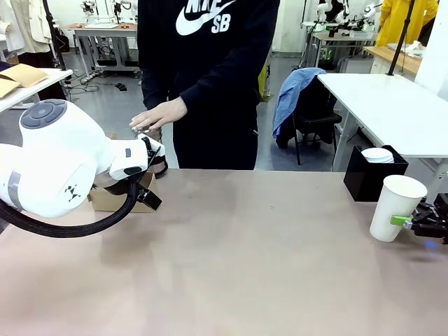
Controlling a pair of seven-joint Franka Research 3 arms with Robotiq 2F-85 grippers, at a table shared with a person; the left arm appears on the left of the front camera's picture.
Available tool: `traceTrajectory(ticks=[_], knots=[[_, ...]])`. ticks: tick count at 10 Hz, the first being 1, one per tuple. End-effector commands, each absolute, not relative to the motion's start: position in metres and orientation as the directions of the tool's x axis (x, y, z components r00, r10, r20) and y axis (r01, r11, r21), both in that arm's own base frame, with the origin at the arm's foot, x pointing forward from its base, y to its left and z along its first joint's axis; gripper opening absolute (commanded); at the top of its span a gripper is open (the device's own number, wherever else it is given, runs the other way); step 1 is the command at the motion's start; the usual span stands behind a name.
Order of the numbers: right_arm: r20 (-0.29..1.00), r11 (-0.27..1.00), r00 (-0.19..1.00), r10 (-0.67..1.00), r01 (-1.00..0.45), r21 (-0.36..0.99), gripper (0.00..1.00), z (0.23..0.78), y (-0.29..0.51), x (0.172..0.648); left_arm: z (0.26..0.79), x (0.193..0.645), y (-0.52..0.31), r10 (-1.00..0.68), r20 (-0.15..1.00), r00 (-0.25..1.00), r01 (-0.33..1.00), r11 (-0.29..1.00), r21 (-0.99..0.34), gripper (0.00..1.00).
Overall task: Pour a drink into a cup and package it in a carrier.
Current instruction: Pick up the 600 ml Paper Cup and place it in the middle top area of the table.
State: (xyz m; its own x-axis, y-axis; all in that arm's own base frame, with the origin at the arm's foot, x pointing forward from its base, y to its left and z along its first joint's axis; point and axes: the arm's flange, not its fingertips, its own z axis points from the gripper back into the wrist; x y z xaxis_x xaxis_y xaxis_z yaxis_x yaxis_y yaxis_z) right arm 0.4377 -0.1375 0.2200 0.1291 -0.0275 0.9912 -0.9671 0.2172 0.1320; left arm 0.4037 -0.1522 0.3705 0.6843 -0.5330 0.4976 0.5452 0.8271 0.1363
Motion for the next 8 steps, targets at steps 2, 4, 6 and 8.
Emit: traceTrajectory(ticks=[2,4,6,8], knots=[[0.991,0.233,0.132,-0.029,-0.963,0.135,1.00,0.218,-0.128,0.448,0.370,0.404,-0.152,-0.533,0.498,0.684,0.545,0.827,0.135,1.00],[0.990,0.246,0.142,-0.015,-0.959,0.141,0.80,0.221,-0.142,0.444,0.370,0.404,-0.152,-0.533,0.498,0.684,0.545,0.827,0.135,1.00],[0.991,0.209,0.132,-0.029,-0.969,0.135,0.80,0.217,-0.132,0.440,0.370,0.404,-0.152,-0.533,0.498,0.684,0.545,0.827,0.135,1.00],[0.991,0.216,0.133,-0.026,-0.967,0.135,0.81,0.217,-0.135,0.439,0.370,0.404,-0.152,-0.533,0.498,0.684,0.545,0.827,0.135,1.00]])
